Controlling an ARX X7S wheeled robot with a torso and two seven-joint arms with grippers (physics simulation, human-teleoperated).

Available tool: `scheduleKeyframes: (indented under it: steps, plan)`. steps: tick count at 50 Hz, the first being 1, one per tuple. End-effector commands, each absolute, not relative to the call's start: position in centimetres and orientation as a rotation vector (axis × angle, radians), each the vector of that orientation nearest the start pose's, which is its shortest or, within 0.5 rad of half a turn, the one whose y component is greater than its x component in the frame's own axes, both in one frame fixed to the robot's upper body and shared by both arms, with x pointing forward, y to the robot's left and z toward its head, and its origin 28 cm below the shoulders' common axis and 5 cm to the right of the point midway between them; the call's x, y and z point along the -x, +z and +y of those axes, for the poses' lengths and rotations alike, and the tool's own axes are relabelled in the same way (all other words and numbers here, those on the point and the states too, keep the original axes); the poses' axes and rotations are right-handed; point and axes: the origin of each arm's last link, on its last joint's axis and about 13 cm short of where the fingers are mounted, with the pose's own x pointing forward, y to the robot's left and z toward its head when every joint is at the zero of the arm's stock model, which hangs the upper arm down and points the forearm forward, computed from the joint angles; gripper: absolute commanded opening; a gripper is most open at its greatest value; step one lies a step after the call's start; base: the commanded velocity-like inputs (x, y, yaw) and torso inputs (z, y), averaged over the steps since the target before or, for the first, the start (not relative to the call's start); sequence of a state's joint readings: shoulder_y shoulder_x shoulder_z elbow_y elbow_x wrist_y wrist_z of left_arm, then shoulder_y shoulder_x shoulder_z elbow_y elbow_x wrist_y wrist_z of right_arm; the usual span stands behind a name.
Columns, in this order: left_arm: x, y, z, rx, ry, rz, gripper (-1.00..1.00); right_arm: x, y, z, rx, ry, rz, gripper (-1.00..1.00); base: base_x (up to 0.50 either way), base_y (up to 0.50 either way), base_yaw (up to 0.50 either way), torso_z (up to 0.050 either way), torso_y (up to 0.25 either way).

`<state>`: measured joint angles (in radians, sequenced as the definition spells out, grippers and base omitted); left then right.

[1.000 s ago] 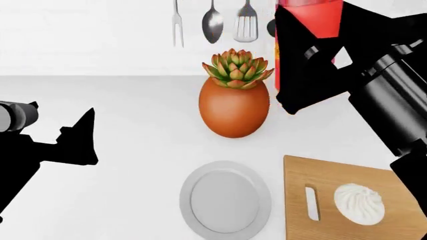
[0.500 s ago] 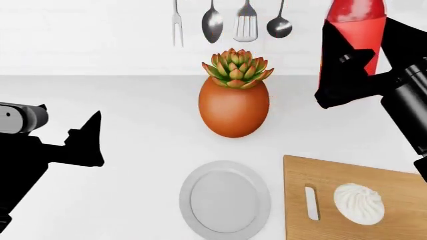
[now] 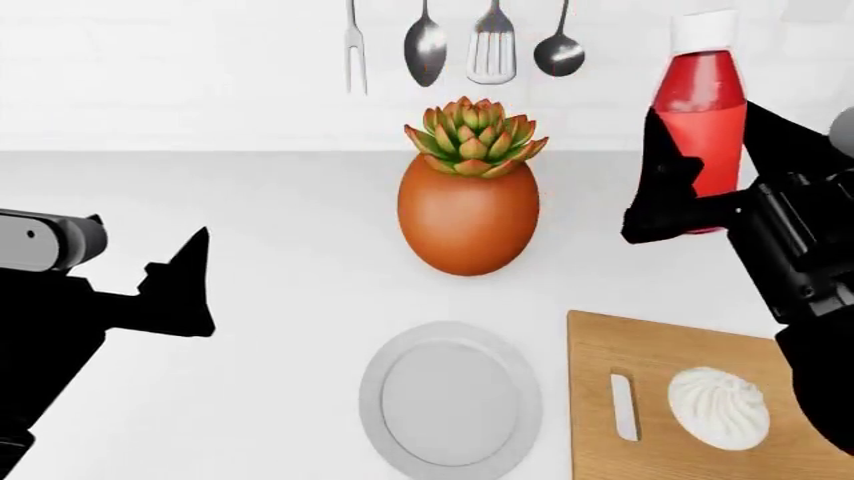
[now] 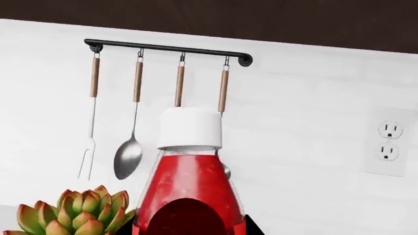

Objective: Pick the dumpling from the plate and place it on the cutting board. Then pick the condiment bottle from the cabinet and place it next to the cutting board.

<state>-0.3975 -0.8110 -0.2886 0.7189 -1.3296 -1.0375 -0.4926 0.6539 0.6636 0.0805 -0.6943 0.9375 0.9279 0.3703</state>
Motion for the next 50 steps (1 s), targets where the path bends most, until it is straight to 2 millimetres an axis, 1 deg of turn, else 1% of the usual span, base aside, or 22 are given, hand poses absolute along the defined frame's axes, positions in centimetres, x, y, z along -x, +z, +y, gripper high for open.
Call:
scheduleKeyframes:
  steps: [1, 8, 13, 18, 26, 29, 41, 50]
  plan:
    - [-18.9, 22.7, 29.7, -0.039, -0.13, 0.028, 1.0, -23.3, 24.6, -18.1, 0.207, 0.021, -0.262, -1.0, 0.0, 0.0, 0.0, 0.0, 0.0]
    - [-18.9, 22.6, 29.7, -0.04, -0.129, 0.032, 1.0, -23.6, 24.5, -19.1, 0.245, -0.043, -0.249, -1.0, 0.0, 0.0, 0.0, 0.0, 0.0]
    - [-18.9, 22.6, 29.6, -0.04, -0.13, 0.034, 1.0, -23.8, 24.1, -19.6, 0.263, -0.072, -0.23, -1.0, 0.0, 0.0, 0.0, 0.003, 0.0]
    - [-18.9, 22.5, 29.6, -0.04, -0.129, 0.035, 1.0, -23.7, 23.3, -20.4, 0.258, -0.11, -0.213, -1.0, 0.0, 0.0, 0.0, 0.0, 0.0]
    - [-18.9, 22.3, 29.6, -0.037, -0.129, 0.04, 1.0, -23.2, 21.4, -21.3, 0.248, -0.147, -0.22, -1.0, 0.0, 0.0, 0.0, 0.0, 0.0]
    - [-18.9, 22.3, 29.6, -0.037, -0.13, 0.043, 1.0, -23.0, 20.6, -21.7, 0.278, -0.161, -0.21, -1.0, 0.0, 0.0, 0.0, 0.0, 0.0]
    - [-18.9, 22.4, 29.5, -0.037, -0.132, 0.043, 1.0, -23.0, 19.5, -22.6, 0.35, -0.228, -0.193, -1.0, 0.0, 0.0, 0.0, 0.0, 0.001]
    - [-18.9, 22.3, 29.5, -0.037, -0.132, 0.046, 1.0, -23.3, 18.7, -23.3, 0.353, -0.278, -0.171, -1.0, 0.0, 0.0, 0.0, 0.0, 0.0]
